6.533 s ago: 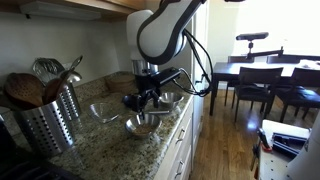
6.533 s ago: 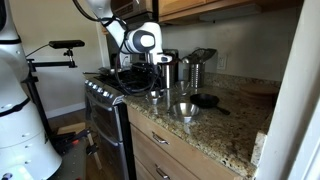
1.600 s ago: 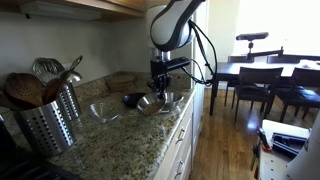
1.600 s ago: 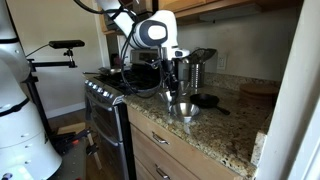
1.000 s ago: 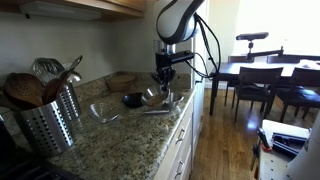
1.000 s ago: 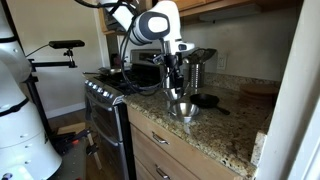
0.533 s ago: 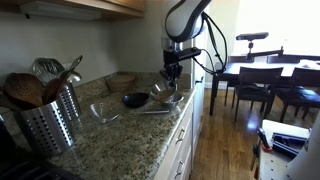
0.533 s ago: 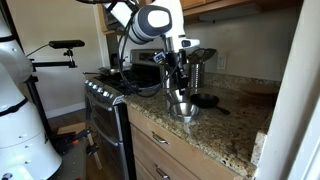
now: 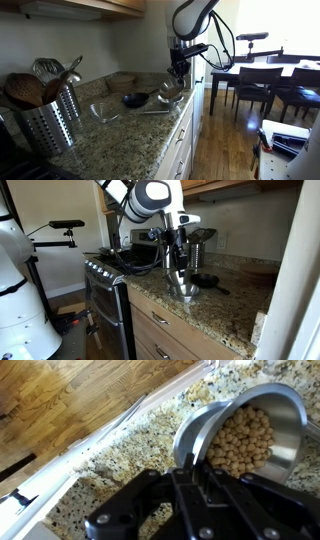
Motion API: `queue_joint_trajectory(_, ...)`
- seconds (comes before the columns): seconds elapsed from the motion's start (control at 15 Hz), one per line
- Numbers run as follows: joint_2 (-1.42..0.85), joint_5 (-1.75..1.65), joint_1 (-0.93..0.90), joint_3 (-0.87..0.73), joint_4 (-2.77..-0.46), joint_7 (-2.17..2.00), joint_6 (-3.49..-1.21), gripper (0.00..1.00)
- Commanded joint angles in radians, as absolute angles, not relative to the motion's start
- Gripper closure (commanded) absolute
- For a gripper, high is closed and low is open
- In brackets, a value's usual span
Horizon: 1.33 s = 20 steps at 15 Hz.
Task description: Pour the contents from the left bowl into the right bowl
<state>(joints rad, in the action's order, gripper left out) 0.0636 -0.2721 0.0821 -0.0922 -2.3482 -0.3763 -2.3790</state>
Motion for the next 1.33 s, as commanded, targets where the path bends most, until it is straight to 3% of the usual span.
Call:
queue_joint_trajectory(0.0,0.16,-0.331,0.099,-0.075,-2.402,-0.459,-2.308,0.92)
queue_joint_trajectory(1.27,0.26,-0.439,0.092,0.06,-2.4,-0.801,-1.971,0.92)
